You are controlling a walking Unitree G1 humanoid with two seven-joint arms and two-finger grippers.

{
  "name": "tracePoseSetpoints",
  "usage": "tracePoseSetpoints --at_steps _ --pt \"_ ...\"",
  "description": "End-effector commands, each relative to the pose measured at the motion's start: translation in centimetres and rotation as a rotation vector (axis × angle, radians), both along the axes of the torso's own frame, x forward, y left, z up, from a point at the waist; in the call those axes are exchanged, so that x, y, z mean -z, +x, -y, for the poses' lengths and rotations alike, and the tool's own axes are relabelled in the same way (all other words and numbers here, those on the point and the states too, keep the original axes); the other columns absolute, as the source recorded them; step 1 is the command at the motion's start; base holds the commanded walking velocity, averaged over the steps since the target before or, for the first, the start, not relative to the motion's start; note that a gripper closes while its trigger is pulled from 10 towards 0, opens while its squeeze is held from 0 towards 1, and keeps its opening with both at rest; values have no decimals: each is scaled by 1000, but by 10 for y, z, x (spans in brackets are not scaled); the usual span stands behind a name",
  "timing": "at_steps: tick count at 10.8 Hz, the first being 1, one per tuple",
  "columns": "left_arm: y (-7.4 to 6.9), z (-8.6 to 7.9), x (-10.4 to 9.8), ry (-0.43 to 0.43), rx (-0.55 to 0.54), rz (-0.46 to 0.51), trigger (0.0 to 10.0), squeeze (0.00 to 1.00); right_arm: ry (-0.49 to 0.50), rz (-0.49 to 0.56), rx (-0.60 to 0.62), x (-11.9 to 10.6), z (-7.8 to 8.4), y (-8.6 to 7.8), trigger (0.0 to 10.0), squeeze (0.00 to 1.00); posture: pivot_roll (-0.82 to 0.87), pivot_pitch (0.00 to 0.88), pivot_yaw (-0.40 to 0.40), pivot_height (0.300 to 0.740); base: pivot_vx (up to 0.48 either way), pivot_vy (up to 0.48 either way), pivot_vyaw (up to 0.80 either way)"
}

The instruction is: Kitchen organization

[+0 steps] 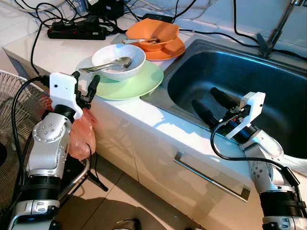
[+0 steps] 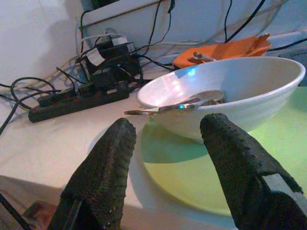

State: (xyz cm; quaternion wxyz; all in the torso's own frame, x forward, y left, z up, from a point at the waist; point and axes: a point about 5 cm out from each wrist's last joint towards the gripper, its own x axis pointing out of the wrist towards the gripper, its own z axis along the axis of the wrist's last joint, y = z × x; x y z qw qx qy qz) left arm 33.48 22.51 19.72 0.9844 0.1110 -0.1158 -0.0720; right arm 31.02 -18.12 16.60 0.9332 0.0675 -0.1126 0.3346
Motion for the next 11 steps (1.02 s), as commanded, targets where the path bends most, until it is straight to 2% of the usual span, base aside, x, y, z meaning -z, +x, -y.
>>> tracePoseSetpoints --at_steps 1,3,6,8,11 --pt "0 -1 -6 -5 1 16 10000 0 4 -15 2 5 0 0 10000 0 63 111 54 740 0 0 0" --pt "-1 2 -5 -6 6 19 10000 0 6 -14 -3 5 -2 0 10000 0 64 103 56 740 0 0 0" --pt "-1 -25 -8 20 -149 31 10000 0 7 -12 -1 5 -1 0 10000 0 63 98 57 740 0 0 0" --pt "-3 -31 -8 22 -193 44 10000 0 8 -11 -1 5 -1 0 10000 0 66 93 58 740 0 0 0" --pt "-1 -28 -12 16 -183 64 10000 0 9 -13 -4 5 -2 1 10000 0 66 98 57 740 0 0 0"
